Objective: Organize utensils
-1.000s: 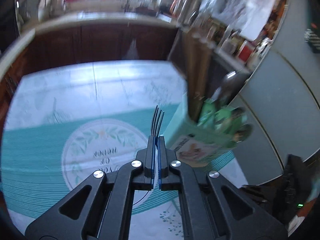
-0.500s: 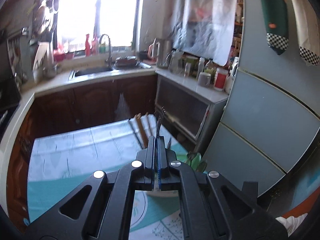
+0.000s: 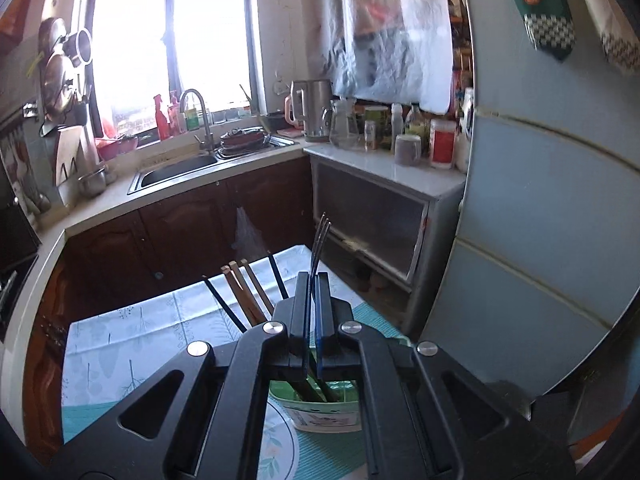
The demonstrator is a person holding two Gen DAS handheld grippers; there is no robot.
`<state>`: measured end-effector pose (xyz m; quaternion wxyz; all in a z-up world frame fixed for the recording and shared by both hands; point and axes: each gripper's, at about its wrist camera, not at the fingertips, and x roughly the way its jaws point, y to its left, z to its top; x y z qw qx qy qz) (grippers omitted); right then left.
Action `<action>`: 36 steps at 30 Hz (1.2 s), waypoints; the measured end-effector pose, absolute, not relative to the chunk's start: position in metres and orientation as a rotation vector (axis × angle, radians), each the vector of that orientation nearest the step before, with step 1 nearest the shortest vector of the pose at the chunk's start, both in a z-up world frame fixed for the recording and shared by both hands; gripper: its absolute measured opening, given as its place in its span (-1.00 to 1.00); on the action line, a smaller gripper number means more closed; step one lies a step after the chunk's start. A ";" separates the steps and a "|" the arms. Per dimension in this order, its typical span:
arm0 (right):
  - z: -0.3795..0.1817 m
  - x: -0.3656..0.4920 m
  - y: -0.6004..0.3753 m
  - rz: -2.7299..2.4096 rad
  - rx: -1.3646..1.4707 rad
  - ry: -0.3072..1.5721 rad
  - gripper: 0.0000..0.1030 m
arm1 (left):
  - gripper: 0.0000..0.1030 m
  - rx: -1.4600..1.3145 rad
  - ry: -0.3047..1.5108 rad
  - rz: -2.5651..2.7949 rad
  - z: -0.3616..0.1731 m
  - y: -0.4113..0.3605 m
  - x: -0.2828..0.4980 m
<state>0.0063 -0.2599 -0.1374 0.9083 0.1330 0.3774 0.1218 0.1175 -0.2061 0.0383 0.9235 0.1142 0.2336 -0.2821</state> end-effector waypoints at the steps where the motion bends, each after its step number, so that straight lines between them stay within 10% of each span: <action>1: -0.138 0.006 -0.261 0.250 0.278 0.780 -0.89 | -1.00 0.248 0.484 -0.578 0.031 -0.210 0.120; 25: -0.121 0.006 -0.251 0.266 0.230 0.744 -0.89 | -0.94 0.114 0.833 -0.497 -0.047 -0.121 0.110; 30: -0.110 0.002 -0.239 0.281 0.200 0.726 -0.89 | -0.03 0.035 0.872 -0.407 -0.052 -0.077 0.085; 36: -0.090 -0.003 -0.226 0.257 0.175 0.711 -0.89 | 0.19 0.004 0.827 -0.301 -0.036 -0.038 0.041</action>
